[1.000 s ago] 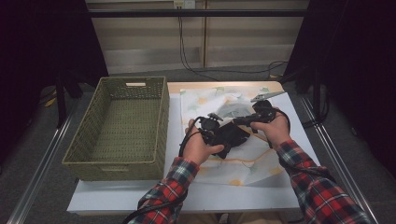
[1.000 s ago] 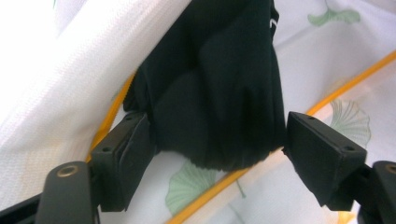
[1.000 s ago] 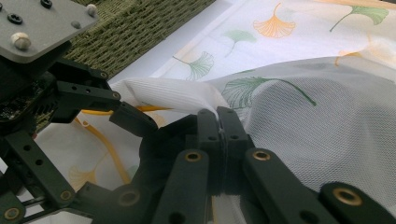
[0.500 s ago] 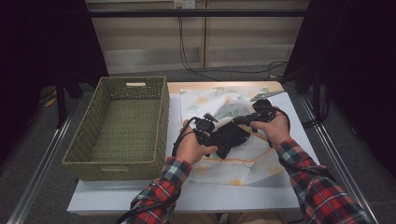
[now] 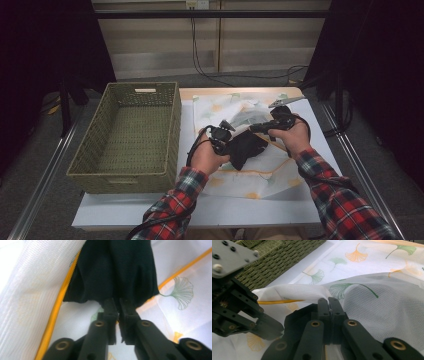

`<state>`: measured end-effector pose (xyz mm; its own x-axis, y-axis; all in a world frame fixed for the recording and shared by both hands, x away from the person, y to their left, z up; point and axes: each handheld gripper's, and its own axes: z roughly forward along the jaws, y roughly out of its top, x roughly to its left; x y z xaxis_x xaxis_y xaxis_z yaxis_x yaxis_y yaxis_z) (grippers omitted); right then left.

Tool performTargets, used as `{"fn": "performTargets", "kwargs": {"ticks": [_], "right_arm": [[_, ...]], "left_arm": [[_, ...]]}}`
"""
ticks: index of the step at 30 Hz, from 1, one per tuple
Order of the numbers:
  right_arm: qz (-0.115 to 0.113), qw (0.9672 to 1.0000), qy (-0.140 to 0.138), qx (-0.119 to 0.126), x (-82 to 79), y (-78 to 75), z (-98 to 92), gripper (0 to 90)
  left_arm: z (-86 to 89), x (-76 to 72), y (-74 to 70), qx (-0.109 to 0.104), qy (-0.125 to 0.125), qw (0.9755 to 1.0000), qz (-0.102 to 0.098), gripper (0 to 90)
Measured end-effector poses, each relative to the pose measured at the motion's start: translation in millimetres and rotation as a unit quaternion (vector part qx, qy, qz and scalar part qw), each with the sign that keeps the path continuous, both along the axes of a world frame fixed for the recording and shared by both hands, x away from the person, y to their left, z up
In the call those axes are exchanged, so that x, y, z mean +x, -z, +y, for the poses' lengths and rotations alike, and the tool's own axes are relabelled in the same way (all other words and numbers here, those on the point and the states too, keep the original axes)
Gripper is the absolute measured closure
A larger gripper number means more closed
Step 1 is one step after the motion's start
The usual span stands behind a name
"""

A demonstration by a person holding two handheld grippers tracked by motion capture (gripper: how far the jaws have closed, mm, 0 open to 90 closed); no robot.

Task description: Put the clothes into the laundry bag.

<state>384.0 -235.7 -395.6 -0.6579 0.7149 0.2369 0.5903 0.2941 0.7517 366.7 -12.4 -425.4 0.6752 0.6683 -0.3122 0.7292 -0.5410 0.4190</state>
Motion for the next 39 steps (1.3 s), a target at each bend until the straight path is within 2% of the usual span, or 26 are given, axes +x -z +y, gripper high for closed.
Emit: {"fn": "performTargets", "kwargs": {"ticks": [4,11,16,20,21,30,39], "right_arm": [[0.0,1.0,-0.001,0.0,0.1,0.2,-0.3,90.0],[0.001,1.0,-0.001,0.003,-0.6,0.1,-1.9,90.0],[0.0,1.0,-0.001,0.003,-1.4,-0.3,-0.9,90.0],[0.0,1.0,-0.002,0.003,-1.7,-0.4,-1.3,90.0],[0.0,1.0,-0.002,0.003,-1.8,-0.5,-1.3,90.0],[0.0,1.0,-0.003,-0.002,-2.5,-0.4,-0.9,90.0],[-0.001,1.0,-0.004,-0.005,-3.6,-0.2,-0.4,90.0]], "left_arm": [[-7.1,1.4,9.0,-0.003,0.003,1.0,0.008,89.2],[-17.9,4.1,16.2,-0.023,0.008,0.9996,-0.011,89.9],[-25.2,5.6,20.2,-0.041,-0.006,0.999,-0.017,88.5],[-28.1,7.8,21.9,-0.044,-0.005,0.9988,-0.022,88.7],[-29.7,7.9,22.3,-0.05,-0.012,0.9984,-0.023,88.7],[-34.0,11.0,23.2,-0.056,-0.024,0.9974,-0.039,88.7],[-37.0,11.7,24.4,-0.066,-0.037,0.996,-0.047,88.9]]}}
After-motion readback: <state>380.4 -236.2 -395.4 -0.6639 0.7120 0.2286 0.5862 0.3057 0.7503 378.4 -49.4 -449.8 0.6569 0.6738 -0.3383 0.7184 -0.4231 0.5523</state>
